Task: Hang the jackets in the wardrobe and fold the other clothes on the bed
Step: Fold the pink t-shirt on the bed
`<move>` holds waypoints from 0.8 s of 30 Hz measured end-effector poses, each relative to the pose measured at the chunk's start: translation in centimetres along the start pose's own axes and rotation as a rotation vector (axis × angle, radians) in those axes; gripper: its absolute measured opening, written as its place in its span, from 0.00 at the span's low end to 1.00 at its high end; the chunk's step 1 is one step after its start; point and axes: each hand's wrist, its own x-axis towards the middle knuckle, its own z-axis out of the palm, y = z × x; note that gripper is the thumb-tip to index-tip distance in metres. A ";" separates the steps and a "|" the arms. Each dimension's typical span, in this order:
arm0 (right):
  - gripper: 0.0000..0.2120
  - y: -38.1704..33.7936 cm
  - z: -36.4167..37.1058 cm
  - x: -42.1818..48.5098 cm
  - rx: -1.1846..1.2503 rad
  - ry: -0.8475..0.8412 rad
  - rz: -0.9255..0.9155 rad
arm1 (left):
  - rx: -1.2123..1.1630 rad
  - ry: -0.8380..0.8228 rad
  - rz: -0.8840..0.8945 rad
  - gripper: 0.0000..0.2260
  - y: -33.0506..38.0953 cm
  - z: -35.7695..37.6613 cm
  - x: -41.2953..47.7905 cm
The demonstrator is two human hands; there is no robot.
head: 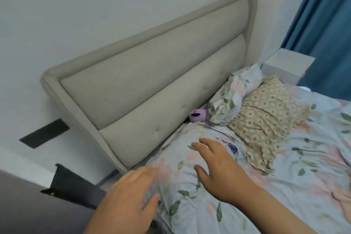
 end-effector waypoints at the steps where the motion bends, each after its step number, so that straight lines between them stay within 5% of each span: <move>1: 0.26 0.6 -0.2 0.3 0.004 0.009 0.027 | 0.010 -0.003 0.024 0.25 -0.1 0.0 1.1; 13: 0.26 4.9 -4.2 -4.6 -0.026 0.153 0.393 | -0.040 -0.152 0.300 0.24 3.0 2.6 10.7; 24: 0.26 0.4 -5.8 -19.7 -0.069 0.367 0.878 | -0.051 -0.349 0.673 0.25 12.4 5.1 10.1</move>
